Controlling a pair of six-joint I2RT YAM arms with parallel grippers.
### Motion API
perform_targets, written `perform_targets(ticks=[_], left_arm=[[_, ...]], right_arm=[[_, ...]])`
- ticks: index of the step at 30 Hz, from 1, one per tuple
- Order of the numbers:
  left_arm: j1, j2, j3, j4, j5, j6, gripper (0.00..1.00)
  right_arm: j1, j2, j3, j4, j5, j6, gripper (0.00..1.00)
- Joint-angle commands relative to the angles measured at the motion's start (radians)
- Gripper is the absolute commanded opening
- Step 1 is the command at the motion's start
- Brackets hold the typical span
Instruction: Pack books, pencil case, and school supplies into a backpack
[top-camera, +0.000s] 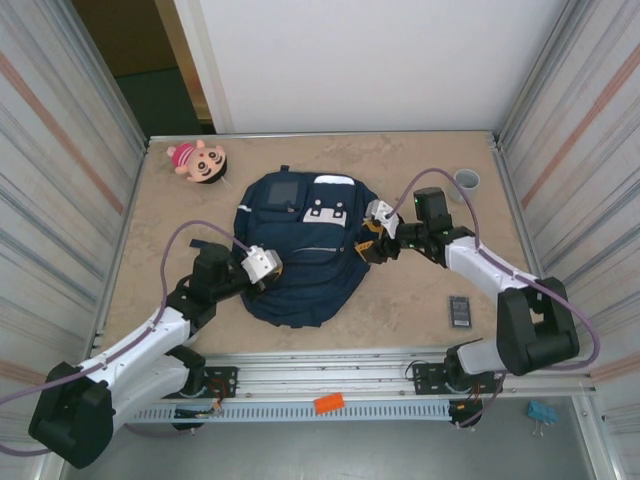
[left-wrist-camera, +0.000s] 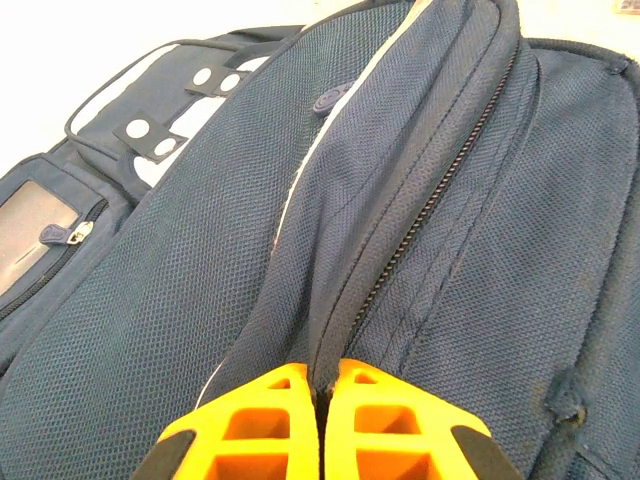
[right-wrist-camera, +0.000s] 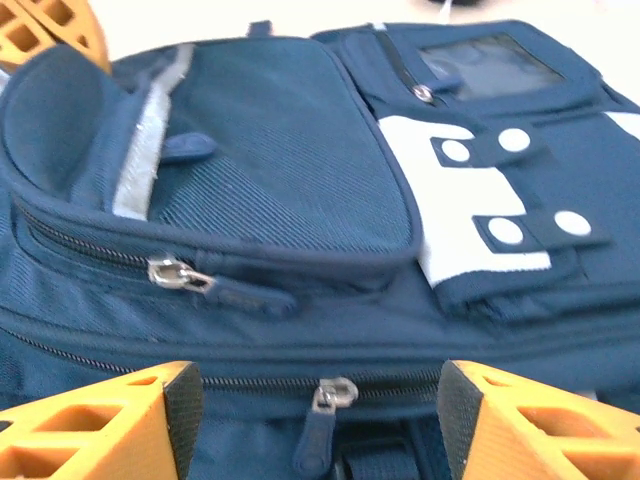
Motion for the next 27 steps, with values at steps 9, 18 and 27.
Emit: perform_targets(ticks=[9,18,27], left_arm=[[0.010,-0.019,0.007,0.064,0.028,-0.039,0.00],[0.011,-0.022,0.022,0.055,-0.022,-0.045,0.00],[0.011,-0.031,0.025,0.054,-0.031,-0.049,0.00]], right_arm=[[0.094,0.189,0.125,-0.077,-0.079,-0.080,0.61],[0.106,0.142,0.105,-0.179,-0.040,-0.048,0.47],[0.105,0.108,0.105,-0.211,-0.020,0.013,0.39]])
